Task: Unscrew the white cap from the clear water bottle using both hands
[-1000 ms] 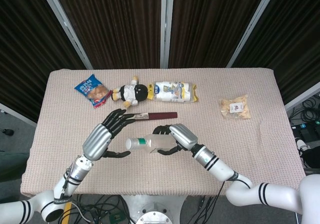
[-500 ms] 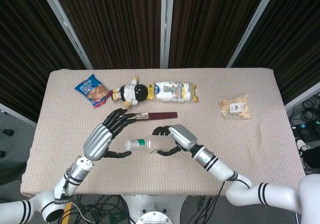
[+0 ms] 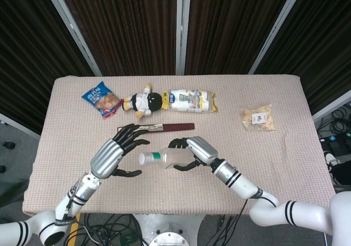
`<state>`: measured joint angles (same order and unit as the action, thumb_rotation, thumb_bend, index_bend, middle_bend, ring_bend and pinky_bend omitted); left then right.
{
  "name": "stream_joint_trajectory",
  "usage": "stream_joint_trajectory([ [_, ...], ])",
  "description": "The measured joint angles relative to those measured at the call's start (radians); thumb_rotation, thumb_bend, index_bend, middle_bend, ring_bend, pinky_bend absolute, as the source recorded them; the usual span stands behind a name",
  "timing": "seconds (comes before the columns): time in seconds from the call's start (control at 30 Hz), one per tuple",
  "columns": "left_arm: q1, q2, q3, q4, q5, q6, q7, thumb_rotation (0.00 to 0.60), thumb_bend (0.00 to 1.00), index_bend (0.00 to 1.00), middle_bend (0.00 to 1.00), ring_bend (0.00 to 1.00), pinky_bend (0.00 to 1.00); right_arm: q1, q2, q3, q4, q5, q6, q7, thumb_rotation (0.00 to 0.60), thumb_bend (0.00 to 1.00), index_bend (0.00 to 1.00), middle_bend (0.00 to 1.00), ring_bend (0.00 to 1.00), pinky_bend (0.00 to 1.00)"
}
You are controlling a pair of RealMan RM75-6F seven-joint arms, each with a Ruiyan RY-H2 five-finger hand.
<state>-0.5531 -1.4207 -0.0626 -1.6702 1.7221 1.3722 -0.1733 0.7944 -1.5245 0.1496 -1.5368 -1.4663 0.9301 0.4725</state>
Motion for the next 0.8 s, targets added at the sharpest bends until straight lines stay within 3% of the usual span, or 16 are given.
stream_joint_trajectory([
  [0.47, -0.009, 0.032, 0.014, -0.013, 0.007, -0.028, -0.012, 0.6, 0.29, 0.31, 0.09, 0.04, 0.06, 0.005, -0.001, -0.001, 0.004, -0.003, -0.004, 0.012, 0.6, 0.38, 0.55, 0.51, 0.4, 0.55],
  [0.8, -0.009, 0.032, 0.015, -0.013, 0.01, -0.026, -0.019, 0.6, 0.31, 0.33, 0.09, 0.04, 0.06, 0.006, 0.002, -0.003, 0.007, -0.01, -0.001, 0.026, 0.6, 0.38, 0.55, 0.51, 0.4, 0.55],
])
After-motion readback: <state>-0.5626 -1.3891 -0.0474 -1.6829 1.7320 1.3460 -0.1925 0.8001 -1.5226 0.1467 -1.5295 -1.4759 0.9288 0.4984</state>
